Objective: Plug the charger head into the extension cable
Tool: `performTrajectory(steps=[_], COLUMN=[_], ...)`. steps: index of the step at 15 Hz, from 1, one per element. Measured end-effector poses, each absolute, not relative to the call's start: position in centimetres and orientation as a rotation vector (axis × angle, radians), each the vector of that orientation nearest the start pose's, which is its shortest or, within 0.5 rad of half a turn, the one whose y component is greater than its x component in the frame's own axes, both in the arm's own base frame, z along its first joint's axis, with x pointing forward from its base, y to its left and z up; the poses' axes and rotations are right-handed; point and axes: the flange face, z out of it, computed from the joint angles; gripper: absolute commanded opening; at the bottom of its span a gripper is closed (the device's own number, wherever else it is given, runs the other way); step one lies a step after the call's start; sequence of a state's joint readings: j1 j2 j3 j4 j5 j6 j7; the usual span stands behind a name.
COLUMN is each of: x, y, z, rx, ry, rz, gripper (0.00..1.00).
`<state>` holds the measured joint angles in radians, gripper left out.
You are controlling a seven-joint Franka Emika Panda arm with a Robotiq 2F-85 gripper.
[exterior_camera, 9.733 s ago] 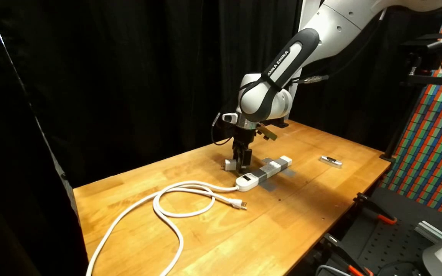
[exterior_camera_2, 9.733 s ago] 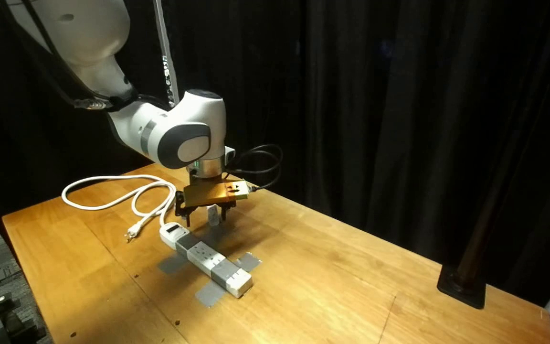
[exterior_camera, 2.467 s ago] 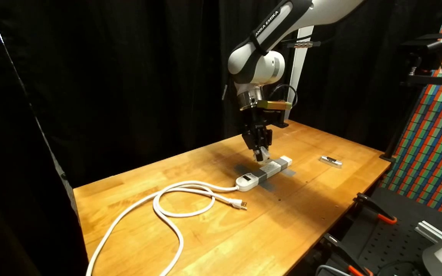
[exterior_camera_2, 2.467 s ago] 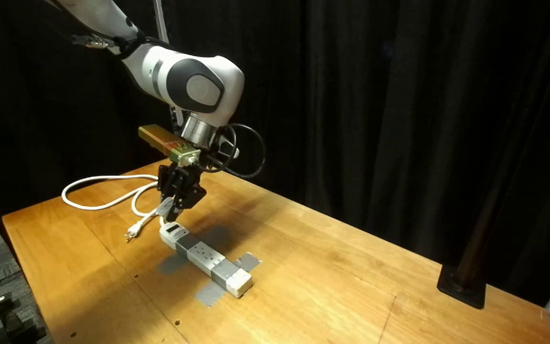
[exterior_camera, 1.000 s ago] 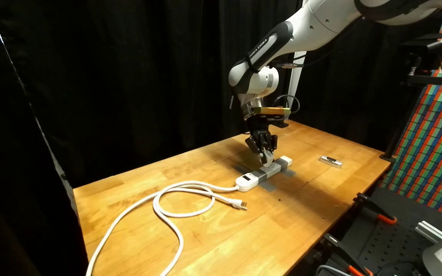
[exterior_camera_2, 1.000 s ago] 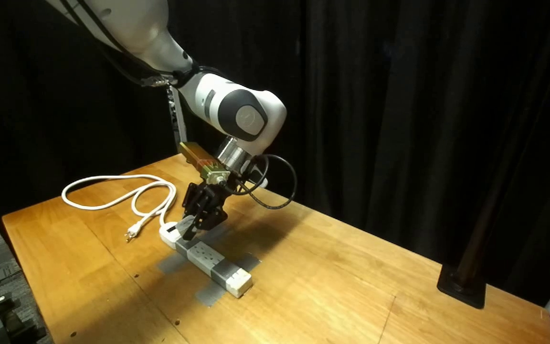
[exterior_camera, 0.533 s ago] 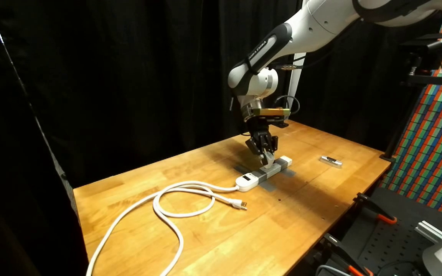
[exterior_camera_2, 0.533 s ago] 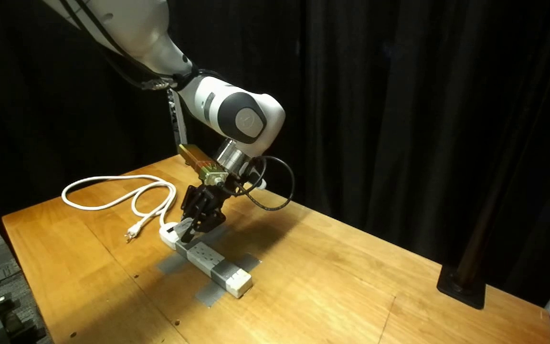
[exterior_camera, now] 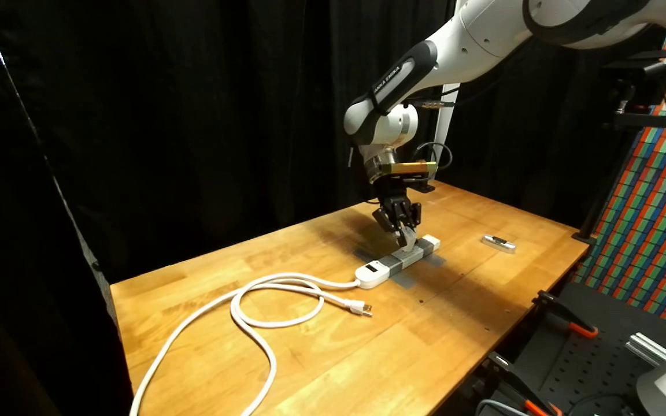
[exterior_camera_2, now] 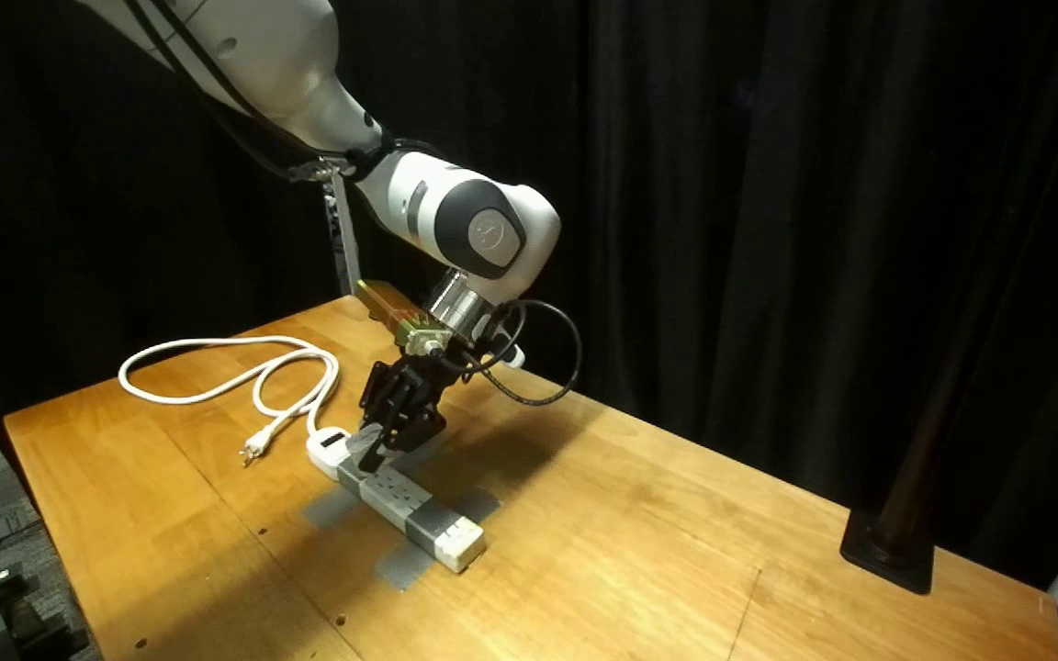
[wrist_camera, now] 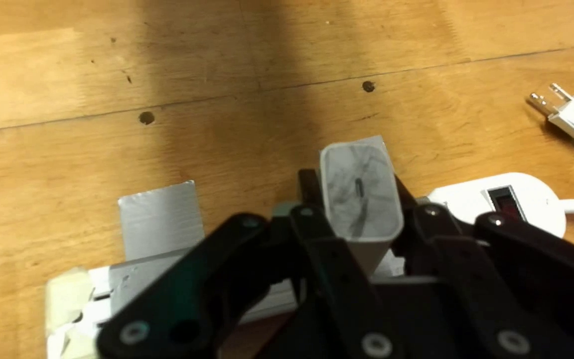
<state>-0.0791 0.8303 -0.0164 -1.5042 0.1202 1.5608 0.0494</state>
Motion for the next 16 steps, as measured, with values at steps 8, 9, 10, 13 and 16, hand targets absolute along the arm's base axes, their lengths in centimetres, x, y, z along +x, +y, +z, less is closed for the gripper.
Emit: performTrajectory(steps=[8,9,10,13,16], x=[61.7,61.8,62.0,62.4,62.4], y=[-5.0,-5.0,-5.0,-5.0,-4.9], z=[12.8,12.7,12.5,12.3,12.2], rx=[-2.783,-2.782,-2.781,-2.775,-2.76], ry=[0.182,0.168,0.155,0.123,0.096], rz=[1.222,1.218,1.214,1.211,1.226], gripper=[0.13,0.13,0.13,0.13,0.13])
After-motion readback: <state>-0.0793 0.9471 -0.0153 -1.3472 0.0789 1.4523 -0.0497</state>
